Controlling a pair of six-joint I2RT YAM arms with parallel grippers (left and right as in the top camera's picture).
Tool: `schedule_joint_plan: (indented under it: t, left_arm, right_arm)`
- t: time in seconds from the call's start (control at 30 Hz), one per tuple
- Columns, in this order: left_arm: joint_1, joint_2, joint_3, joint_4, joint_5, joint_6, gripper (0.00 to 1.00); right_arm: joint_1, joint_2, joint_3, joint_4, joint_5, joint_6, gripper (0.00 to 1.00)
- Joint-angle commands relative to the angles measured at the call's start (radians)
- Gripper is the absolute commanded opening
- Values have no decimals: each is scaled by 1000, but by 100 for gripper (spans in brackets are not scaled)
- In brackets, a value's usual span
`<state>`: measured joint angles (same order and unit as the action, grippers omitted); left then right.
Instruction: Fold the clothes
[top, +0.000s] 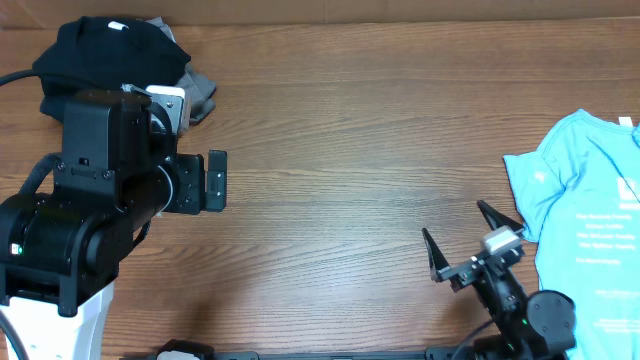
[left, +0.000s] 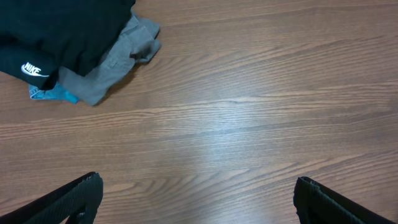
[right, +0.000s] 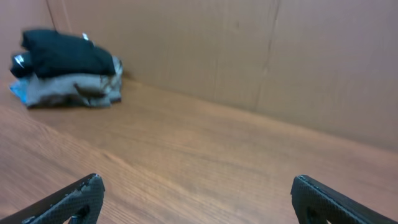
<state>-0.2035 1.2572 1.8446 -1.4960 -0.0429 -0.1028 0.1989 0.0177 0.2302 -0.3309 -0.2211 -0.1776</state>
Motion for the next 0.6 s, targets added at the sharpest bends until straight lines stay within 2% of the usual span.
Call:
schedule_joint_plan:
  t: [0.0,0.17,0.57]
  left_arm:
    - [-7,0,8,4,-13,-17,100]
    - [-7,0,8,4,-13,-17,100]
    - [-7,0,8,4,-13,-17,100]
  right_arm:
    - [10,-14,-99,57,-5,-2,100]
    - [10,-15,-164,136,-8,-2,100]
    - [10,-14,-166,128,-7,-2,100]
